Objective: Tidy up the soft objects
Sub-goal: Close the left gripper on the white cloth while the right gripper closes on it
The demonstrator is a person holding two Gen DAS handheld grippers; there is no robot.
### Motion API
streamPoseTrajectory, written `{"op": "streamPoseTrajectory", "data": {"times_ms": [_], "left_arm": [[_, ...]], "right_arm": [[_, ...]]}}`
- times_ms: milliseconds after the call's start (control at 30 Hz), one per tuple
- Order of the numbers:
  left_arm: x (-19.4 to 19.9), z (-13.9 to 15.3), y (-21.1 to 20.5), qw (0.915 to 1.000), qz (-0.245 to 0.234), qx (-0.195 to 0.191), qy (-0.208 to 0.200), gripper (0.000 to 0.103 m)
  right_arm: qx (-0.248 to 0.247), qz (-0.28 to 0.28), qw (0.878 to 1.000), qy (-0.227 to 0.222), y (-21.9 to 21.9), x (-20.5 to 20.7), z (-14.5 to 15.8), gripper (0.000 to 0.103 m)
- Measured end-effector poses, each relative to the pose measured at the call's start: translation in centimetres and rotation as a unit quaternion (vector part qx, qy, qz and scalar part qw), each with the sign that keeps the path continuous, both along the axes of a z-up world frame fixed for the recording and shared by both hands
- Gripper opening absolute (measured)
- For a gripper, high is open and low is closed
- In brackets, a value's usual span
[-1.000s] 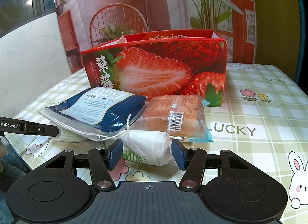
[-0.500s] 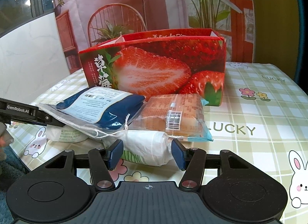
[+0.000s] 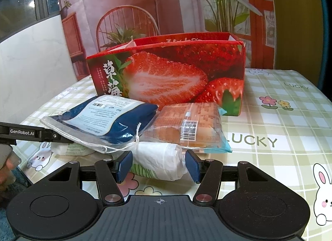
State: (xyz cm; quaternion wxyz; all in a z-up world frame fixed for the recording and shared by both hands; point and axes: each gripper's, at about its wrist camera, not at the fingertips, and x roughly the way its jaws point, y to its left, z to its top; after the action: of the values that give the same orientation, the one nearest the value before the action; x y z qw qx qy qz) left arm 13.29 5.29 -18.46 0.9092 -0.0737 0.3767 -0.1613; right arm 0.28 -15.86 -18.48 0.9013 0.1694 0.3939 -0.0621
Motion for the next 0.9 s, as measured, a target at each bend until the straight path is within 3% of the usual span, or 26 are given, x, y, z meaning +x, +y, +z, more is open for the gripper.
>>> {"op": "streamPoseTrajectory", "data": {"times_ms": [167, 467, 733, 800, 900], "left_arm": [[0.08, -0.19, -0.38, 0.9999, -0.006, 0.01, -0.002, 0.067], [0.13, -0.66, -0.72, 0.9996, -0.027, 0.005, 0.004, 0.067], [-0.13, -0.42, -0.68, 0.9994, -0.034, 0.004, -0.004, 0.05], [-0.21, -0.29, -0.59, 0.9994, -0.035, 0.001, -0.009, 0.039], [-0.43, -0.01, -0.6, 0.9989, -0.043, -0.003, -0.018, 0.036]], "right_arm": [[-0.002, 0.004, 1.0, -0.005, 0.01, -0.11, -0.05, 0.053], [0.008, 0.007, 1.0, -0.001, -0.08, 0.02, -0.39, 0.054], [0.015, 0.01, 1.0, 0.002, -0.15, 0.1, -0.58, 0.054], [0.016, 0.009, 1.0, 0.001, -0.16, 0.07, -0.51, 0.053], [0.015, 0.008, 1.0, -0.008, -0.14, -0.05, -0.18, 0.052]]}}
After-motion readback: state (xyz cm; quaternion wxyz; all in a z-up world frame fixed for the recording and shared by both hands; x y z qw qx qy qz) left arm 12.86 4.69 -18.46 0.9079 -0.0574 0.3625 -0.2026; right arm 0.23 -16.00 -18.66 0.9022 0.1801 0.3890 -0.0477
